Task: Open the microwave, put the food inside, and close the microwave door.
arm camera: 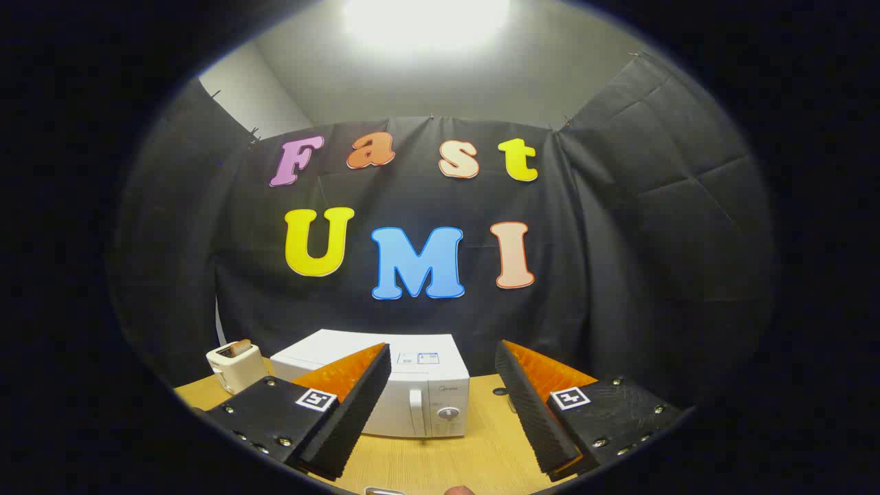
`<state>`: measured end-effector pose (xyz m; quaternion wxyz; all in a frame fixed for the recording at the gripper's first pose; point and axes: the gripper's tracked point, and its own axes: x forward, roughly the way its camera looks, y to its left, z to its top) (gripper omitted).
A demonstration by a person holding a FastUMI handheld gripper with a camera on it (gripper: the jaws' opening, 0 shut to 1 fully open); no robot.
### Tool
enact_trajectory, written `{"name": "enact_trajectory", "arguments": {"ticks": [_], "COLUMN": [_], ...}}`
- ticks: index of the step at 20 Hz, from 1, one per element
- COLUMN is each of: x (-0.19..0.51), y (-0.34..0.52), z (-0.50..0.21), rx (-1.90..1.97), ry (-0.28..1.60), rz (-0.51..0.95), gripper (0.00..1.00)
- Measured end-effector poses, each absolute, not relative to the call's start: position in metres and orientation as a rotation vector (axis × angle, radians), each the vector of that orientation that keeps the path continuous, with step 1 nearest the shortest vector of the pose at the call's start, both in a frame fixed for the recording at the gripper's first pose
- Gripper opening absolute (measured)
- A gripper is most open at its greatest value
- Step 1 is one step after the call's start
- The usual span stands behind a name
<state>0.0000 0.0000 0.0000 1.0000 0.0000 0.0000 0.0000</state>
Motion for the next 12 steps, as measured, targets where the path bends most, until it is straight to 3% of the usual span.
{"name": "enact_trajectory", "arguments": {"ticks": [12], "x": [0.0101], "y": [-0.0094], "z": [-0.0066], "rx": [0.015], "ry": [0.018], "rz": [0.010], "gripper": [0.97]}}
